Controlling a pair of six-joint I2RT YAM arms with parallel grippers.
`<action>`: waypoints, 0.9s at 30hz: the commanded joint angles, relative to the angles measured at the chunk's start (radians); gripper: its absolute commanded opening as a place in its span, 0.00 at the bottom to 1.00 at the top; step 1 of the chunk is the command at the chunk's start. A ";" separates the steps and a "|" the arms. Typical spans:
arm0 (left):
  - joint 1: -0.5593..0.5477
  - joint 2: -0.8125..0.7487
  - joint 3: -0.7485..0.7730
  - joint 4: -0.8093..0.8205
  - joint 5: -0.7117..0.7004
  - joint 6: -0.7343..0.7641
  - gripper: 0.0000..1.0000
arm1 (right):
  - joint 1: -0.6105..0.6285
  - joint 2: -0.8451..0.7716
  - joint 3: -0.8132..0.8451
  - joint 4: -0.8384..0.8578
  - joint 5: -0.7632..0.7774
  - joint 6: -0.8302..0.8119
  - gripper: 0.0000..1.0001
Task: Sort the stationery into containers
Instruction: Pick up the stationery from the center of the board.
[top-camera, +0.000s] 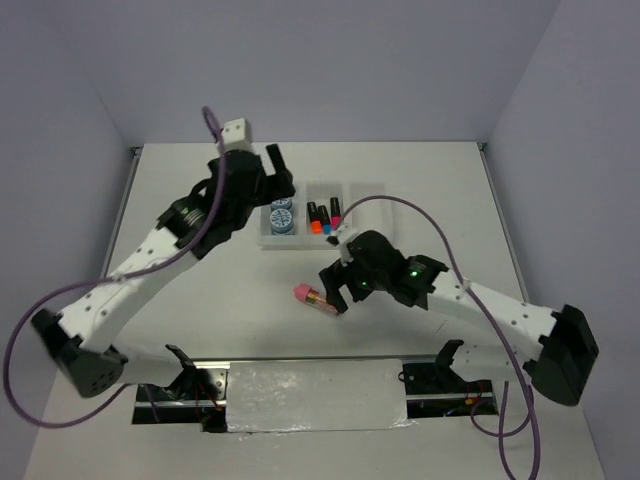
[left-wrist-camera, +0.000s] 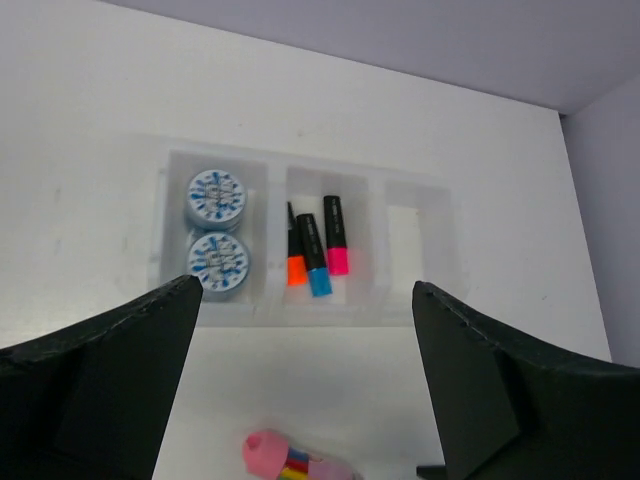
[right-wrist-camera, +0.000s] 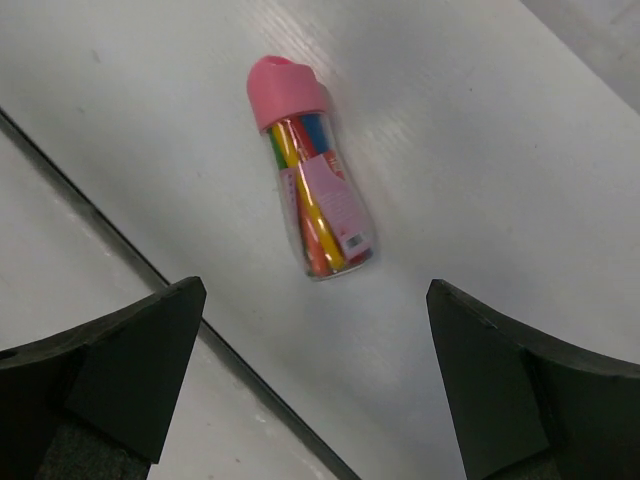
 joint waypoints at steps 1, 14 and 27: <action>0.005 -0.145 -0.177 -0.161 -0.030 -0.066 0.99 | 0.162 0.168 0.127 -0.035 0.194 -0.153 1.00; 0.014 -0.588 -0.450 -0.338 0.047 -0.069 0.99 | 0.259 0.615 0.297 -0.096 0.169 -0.149 0.83; 0.014 -0.637 -0.575 -0.316 -0.017 0.038 0.99 | 0.263 0.528 0.234 0.014 0.150 -0.090 0.00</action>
